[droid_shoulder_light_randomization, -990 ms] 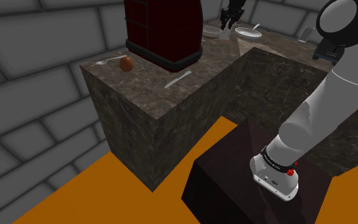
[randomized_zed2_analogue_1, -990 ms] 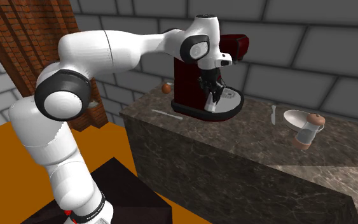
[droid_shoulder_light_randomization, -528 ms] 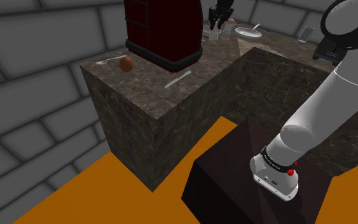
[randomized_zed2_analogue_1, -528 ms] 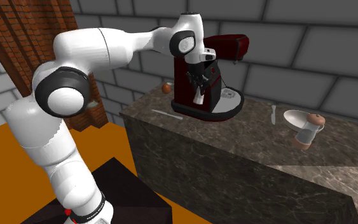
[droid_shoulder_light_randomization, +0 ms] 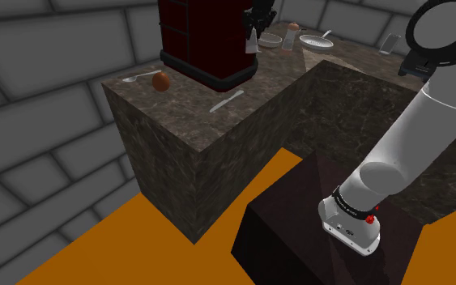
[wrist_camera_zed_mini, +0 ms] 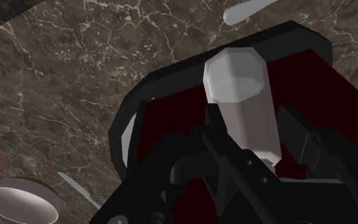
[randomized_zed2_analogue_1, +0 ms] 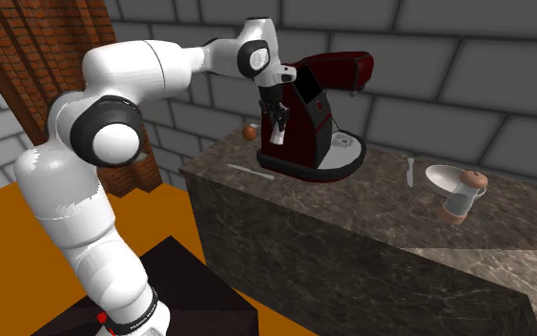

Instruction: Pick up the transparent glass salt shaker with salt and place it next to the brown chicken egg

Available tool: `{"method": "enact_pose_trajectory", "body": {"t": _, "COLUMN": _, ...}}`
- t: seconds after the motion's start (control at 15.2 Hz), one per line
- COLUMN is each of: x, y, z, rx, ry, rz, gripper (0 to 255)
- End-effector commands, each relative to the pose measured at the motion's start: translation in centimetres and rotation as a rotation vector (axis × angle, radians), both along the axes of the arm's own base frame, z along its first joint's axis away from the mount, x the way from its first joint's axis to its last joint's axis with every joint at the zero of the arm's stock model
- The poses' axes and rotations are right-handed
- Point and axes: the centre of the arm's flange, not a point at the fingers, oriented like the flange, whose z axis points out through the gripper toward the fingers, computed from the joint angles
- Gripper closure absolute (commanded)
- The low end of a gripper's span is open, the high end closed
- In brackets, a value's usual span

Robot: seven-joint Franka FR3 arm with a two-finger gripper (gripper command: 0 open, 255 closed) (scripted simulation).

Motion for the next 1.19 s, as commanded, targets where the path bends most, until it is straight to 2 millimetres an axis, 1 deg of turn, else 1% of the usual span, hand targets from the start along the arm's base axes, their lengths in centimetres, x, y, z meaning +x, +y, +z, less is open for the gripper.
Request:
{"method": "enact_pose_trajectory", "body": {"t": 0.0, "x": 0.6, "y": 2.4, "z": 0.1, "rx": 0.0, "ry": 0.0, "rz": -0.002, "gripper": 255}}
{"method": "enact_pose_trajectory", "body": {"t": 1.12, "x": 5.4, "y": 24.4, "z": 0.2, "rx": 0.0, "ry": 0.0, "rz": -0.002, "gripper": 255}}
